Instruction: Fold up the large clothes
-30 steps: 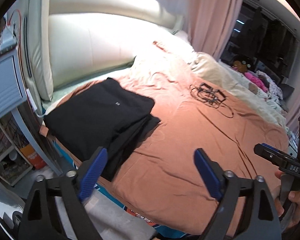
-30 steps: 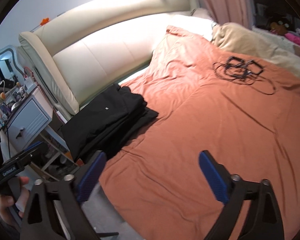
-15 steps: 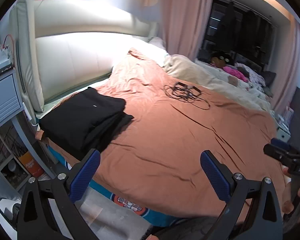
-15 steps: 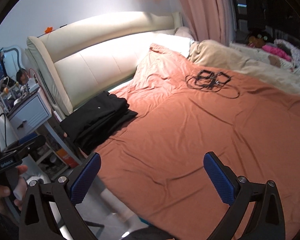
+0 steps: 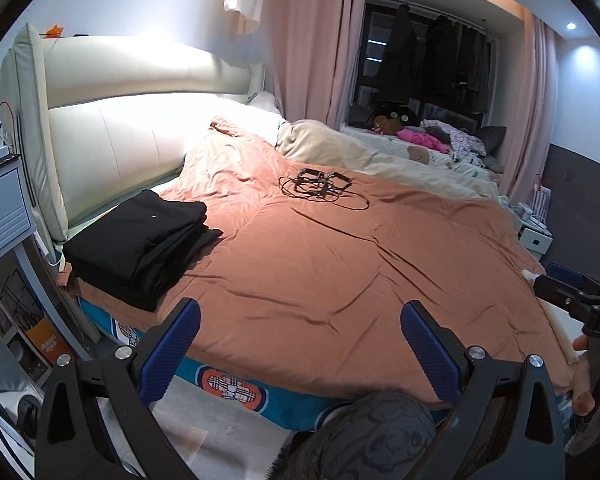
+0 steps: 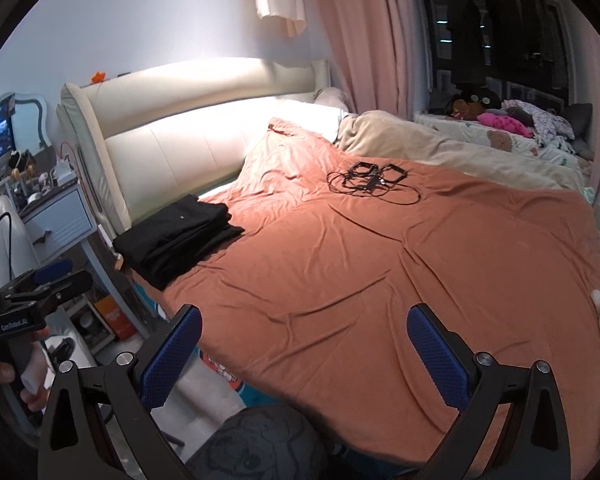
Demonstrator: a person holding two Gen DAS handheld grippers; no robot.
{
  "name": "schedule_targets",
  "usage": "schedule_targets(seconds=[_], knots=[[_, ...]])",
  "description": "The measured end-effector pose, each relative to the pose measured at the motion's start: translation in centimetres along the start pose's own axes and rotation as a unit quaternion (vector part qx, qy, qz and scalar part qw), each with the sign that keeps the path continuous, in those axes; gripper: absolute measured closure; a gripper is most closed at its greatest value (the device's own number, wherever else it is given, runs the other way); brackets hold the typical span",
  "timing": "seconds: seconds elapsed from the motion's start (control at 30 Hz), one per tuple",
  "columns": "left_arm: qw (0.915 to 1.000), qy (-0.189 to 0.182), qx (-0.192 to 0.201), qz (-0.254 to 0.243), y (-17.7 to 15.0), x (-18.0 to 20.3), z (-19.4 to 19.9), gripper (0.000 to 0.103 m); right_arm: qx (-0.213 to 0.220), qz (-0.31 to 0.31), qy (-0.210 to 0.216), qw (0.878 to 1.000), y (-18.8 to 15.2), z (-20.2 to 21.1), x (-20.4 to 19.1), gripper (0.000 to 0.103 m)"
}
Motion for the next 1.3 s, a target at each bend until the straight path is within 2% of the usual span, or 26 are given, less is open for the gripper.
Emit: schedule_targets(seconds=[0.33,0.8,0.9,1.07,1.3], knots=[[0.9998,-0.019,0.009,-0.003,-3.2,1.4,3.5,0.001,0.047,-0.026,-0.016,0.998,-5.0,7.2,0.9,0.0],[0.9986,-0.028,0.039,-0.022,-6.0,2.5,7.4,0.001,0.056,-0.046,-0.03,0.997,-11.0,11.1,1.5,0.0],[0.9983,-0.017,0.045,-0.033,-6.0,2.9,7.6,0.001,0.058,-0.05,-0.031,0.997,-11.4,11.6,1.9,0.0],[0.9978,-0.021,0.049,-0.039,-6.2,3.3,8.0,0.001,0.061,-0.043,-0.046,0.996,-11.5,12.1,2.0,0.0],[0.9979,-0.018,0.046,-0.042,-6.5,3.3,8.0,0.001,0.061,-0.042,-0.045,0.996,-11.4,12.3,1.8,0.0]])
Point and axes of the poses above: each gripper's, at about its wrist camera, not at the fingertips, and z roughly against the way its jaws point, x to its right, y to its top, the point moved 4 cm from there along -z, roughly the way its jaws point, and after that the axes turned 5 degrees about -z, right-handed, at the moved point
